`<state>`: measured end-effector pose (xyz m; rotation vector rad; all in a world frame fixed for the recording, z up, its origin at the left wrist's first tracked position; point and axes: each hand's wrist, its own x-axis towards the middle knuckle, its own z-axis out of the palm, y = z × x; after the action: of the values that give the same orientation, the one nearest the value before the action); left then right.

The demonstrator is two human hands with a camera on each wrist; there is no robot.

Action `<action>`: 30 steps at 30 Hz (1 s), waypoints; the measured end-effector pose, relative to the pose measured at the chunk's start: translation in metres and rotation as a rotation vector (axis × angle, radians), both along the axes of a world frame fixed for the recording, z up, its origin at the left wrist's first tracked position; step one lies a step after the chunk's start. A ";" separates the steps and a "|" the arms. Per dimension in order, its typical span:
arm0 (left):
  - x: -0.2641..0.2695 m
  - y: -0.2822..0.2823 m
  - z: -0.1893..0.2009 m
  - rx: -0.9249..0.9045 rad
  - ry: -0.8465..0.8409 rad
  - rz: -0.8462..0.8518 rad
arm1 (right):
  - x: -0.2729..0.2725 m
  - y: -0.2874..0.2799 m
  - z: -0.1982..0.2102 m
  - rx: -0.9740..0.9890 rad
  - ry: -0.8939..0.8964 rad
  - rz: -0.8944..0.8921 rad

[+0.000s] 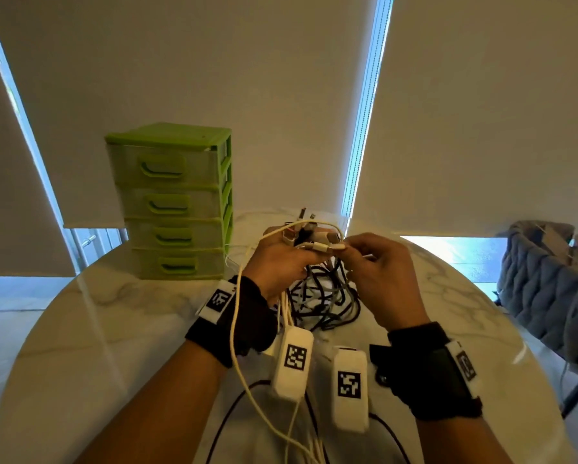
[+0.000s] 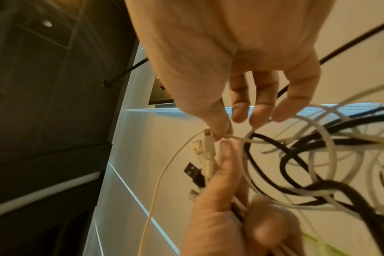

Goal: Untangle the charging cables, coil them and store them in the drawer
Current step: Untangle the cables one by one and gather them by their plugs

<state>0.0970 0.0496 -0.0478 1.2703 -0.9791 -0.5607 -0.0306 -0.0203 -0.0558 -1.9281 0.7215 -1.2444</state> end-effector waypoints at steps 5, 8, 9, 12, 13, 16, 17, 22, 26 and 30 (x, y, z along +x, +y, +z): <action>0.000 -0.003 -0.007 0.026 -0.201 0.030 | 0.001 0.010 0.013 0.112 -0.154 0.094; -0.004 -0.006 -0.007 0.023 -0.298 0.092 | -0.001 0.010 0.016 0.057 -0.160 0.097; -0.005 -0.007 -0.007 0.021 -0.310 0.107 | -0.004 0.010 0.016 0.046 -0.166 0.104; 0.000 -0.010 -0.007 0.022 -0.210 0.174 | -0.005 0.006 0.012 0.015 -0.098 0.077; 0.002 -0.011 -0.007 0.018 -0.151 0.203 | -0.004 0.003 0.009 0.005 -0.016 0.038; 0.003 -0.010 -0.004 -0.018 -0.030 0.232 | 0.000 -0.006 0.001 0.053 0.218 -0.035; 0.002 -0.008 -0.002 -0.029 0.002 0.221 | 0.000 -0.008 0.000 0.046 0.255 -0.031; 0.005 -0.003 0.006 -0.037 0.113 0.211 | -0.008 -0.017 -0.002 -0.014 0.243 -0.085; 0.027 0.000 0.011 -0.079 0.326 0.386 | -0.023 -0.033 -0.007 0.057 0.184 -0.254; 0.025 -0.002 0.008 -0.075 0.187 0.365 | -0.015 -0.020 -0.001 -0.018 0.151 -0.328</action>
<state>0.1217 0.0471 -0.0395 1.2662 -0.5888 -0.3470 -0.0460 -0.0403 -0.0570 -1.9892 1.1448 -1.3077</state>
